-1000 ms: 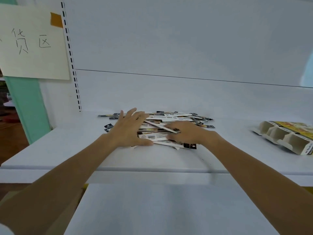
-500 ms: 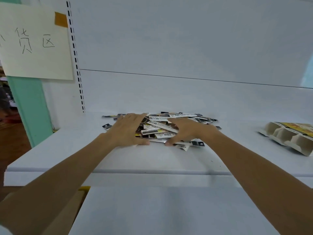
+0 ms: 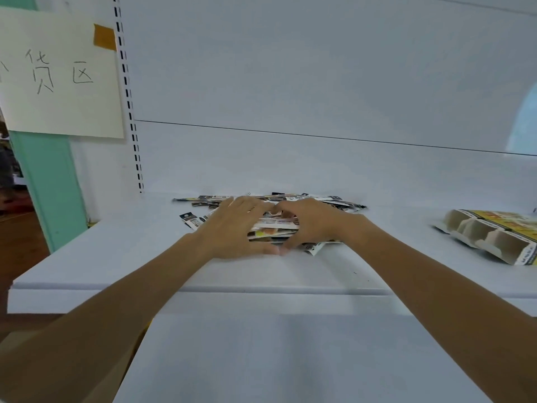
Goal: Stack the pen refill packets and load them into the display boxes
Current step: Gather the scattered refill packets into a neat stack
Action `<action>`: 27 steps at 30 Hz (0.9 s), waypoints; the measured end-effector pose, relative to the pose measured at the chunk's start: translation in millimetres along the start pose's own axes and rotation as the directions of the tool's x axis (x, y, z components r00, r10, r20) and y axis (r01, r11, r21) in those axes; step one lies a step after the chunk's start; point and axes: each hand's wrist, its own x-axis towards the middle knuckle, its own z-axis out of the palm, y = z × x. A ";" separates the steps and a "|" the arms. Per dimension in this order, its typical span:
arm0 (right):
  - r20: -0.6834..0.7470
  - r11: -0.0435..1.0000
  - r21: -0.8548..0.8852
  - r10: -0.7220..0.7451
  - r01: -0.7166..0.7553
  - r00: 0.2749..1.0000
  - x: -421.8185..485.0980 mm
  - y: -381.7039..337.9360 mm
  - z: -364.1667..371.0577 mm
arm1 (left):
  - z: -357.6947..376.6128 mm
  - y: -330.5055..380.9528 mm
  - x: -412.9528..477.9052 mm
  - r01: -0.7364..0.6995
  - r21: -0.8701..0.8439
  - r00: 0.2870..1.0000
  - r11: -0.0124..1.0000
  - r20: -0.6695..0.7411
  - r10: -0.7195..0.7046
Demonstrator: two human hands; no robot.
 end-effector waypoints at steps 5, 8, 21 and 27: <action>0.077 0.997 -0.033 0.072 -0.070 0.994 -27.9 18.2 -17.7 | 4.2 5.9 -2.1 0.075 0.013 0.984 0.997 0.163 -0.076; 0.086 0.931 -0.351 0.137 -0.099 0.987 -36.9 27.7 -13.5 | 4.2 12.1 -2.4 0.077 0.149 0.985 0.986 0.143 -0.098; -0.005 0.943 -0.324 0.085 -0.082 0.996 -19.3 50.5 4.4 | 9.8 27.6 -13.3 0.053 0.167 0.994 0.985 0.082 -0.068; -0.005 0.999 -0.028 0.037 -0.037 0.999 0.5 29.6 17.0 | 9.5 10.5 -5.8 -0.032 0.044 0.992 0.999 0.127 0.026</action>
